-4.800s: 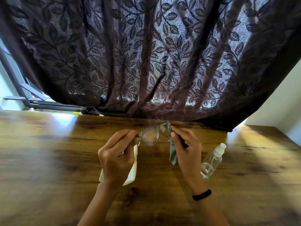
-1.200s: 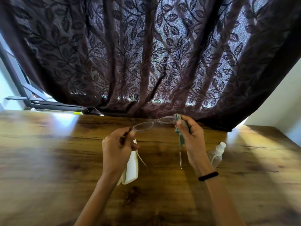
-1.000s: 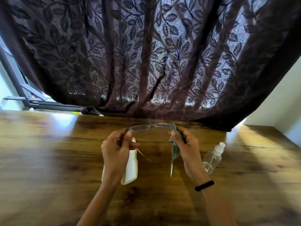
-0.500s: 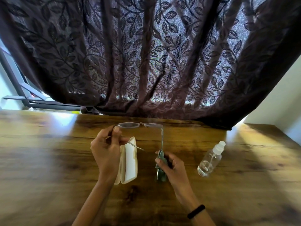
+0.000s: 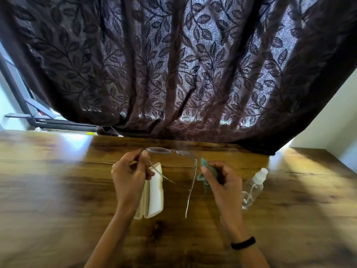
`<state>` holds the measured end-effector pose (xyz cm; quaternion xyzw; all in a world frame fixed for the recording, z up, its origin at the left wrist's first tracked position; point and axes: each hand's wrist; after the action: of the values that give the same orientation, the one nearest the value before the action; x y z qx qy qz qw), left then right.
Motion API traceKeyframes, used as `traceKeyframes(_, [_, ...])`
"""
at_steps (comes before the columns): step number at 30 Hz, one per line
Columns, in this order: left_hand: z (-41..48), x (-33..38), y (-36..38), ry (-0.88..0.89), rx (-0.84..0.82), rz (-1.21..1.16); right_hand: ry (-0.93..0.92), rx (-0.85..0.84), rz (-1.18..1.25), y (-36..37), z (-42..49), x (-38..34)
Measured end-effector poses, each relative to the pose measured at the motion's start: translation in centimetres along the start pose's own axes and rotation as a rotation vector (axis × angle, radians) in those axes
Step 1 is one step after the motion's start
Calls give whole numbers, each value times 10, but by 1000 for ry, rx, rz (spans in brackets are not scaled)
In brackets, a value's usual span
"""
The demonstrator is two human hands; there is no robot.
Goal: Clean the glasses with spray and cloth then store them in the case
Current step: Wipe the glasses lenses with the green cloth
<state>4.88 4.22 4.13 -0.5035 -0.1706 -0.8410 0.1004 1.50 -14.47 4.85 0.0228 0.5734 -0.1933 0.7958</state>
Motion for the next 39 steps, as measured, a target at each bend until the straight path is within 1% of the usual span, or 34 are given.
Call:
traceKeyframes(2, [-3,-1,5,-22,-26,15,-113,-86,-10,9,-1,-11])
traceKeyframes(4, [-7,0,9,-50,-69,14,-169,-155,-34,23,-2,-18])
traceKeyframes(7, [-12,4,12,-124,-144,-80,-237,-127,-111,41,-2,-18])
traceKeyframes(10, [-13,5,11,-167,-191,-129,-248,-82,-115,52,-3,-15])
traceKeyframes(12, [-13,4,10,-185,-184,-161,-293,-98,-127,57,-6,-15])
traceKeyframes(14, [-13,4,10,-188,-166,-187,-359,-145,-195,60,-9,-16])
traceKeyframes(17, [-13,6,10,-191,-142,-225,-449,-198,-345,59,-9,-15])
traceKeyframes(22, [-11,6,8,-217,-67,-229,-531,-206,-617,54,-10,-11])
traceKeyframes(25, [-8,9,6,-186,-15,-241,-539,-237,-710,47,-12,-6])
traceKeyframes(28, [-5,11,2,-153,7,-263,-536,-228,-800,35,-14,0])
traceKeyframes(33, [-7,11,5,-145,0,-275,-464,-197,-832,21,-13,5])
traceKeyframes(35, [-8,10,7,-155,11,-270,-423,-197,-802,21,-13,5])
traceKeyframes(39, [-9,9,8,-159,39,-278,-342,-223,-631,26,-12,-4])
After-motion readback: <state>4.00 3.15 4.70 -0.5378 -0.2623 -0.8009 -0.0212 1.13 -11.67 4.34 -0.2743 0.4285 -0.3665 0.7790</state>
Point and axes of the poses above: each hand's wrist, its own z-axis towards the middle knuckle, its own y-axis out of the palm, x = y × z, and after that the axes turned 5 degrees about -z, right-handed
